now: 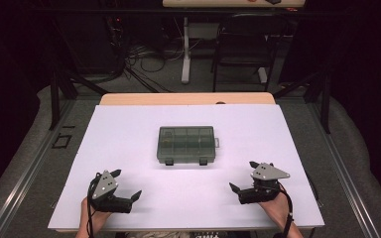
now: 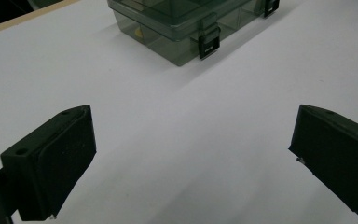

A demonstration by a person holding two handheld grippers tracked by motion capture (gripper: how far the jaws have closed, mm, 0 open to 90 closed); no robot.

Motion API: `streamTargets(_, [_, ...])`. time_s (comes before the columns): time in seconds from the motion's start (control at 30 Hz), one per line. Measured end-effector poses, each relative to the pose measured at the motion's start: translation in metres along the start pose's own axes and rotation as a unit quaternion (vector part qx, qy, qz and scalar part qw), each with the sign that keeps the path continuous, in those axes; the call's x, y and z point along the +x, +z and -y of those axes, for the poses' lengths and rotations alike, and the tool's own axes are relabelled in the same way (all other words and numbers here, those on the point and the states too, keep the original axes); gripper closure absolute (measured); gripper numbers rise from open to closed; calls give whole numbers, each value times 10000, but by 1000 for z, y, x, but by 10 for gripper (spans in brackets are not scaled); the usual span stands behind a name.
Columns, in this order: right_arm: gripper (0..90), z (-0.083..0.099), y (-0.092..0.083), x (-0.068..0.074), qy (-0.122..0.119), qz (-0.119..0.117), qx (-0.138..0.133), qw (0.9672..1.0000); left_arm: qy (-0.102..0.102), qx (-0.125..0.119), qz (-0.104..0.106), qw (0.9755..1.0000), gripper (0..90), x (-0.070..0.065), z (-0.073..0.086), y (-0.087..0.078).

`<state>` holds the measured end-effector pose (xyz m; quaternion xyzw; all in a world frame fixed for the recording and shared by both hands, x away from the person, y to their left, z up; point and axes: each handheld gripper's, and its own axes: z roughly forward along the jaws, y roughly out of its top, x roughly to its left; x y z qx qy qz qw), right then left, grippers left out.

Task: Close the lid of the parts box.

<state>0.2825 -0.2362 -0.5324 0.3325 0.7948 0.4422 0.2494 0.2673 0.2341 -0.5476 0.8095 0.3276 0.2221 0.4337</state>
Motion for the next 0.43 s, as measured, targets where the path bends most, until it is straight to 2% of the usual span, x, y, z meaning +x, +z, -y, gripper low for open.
streamTargets(0.17, [0, 3, -6, 3, -5, 79, -66, 9999, 23, 33, -10, 10000, 1, 0, 3, -1])
streamTargets(0.43, [0, 4, -5, 3, -30, 89, -54, 9999, 68, 28, 29, 10000, 1, 1, 2, 0])
